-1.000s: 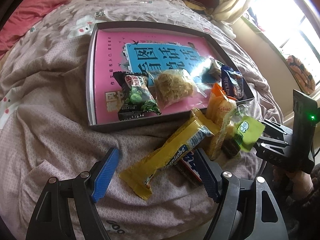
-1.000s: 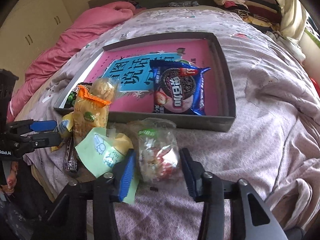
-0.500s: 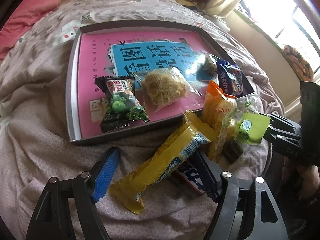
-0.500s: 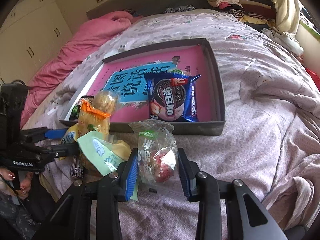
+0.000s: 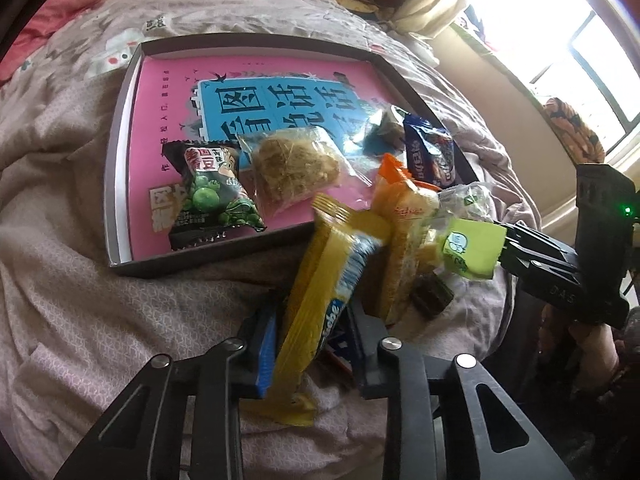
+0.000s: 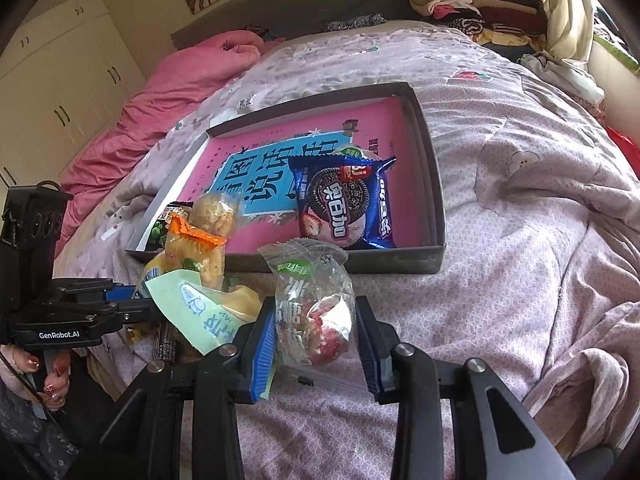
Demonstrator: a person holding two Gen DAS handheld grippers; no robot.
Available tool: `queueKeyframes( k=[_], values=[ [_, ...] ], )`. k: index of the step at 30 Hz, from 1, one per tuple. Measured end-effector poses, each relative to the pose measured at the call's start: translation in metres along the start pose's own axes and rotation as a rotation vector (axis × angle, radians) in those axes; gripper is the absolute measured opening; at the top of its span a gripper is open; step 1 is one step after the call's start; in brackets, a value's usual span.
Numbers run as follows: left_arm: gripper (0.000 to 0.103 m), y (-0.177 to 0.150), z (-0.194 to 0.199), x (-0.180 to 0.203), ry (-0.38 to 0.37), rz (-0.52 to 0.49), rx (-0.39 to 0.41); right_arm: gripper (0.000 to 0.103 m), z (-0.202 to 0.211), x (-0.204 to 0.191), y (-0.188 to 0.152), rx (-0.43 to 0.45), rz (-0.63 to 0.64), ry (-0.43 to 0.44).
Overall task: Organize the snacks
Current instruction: 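Grasp the yellow wafer bar with left gripper while right gripper grasps the clear red-candy bag, then lift both held snacks up from the pile toward the pink tray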
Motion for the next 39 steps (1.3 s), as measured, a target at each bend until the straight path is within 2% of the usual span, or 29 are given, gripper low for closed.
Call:
queueKeyframes(
  k=[1,4,15,39],
  values=[
    [0.022,0.000,0.002,0.000,-0.009,0.005,0.003,0.038,0.001,0.000,0.000,0.004,0.000,0.001],
    [0.021,-0.001,0.007,-0.001,-0.010,0.011,0.016,0.038,0.004,-0.001,0.000,0.012,-0.001,0.001],
    [0.020,0.001,0.026,-0.012,-0.005,0.054,0.062,0.038,0.013,-0.009,0.003,0.037,0.015,0.014],
    [0.020,0.009,0.053,-0.015,0.019,0.077,0.133,0.038,0.031,-0.024,0.011,0.091,0.050,0.025]
  ],
)
Point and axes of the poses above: each gripper's, at about its wrist camera, not at the fingertips, and z roughly against the way its jaws point, x to its right, y to its top, the point moved 2 cm from there along -z, roughly the way its jaws point, and after that the axes turned 8 degrees about y, right-handed, at the moved point
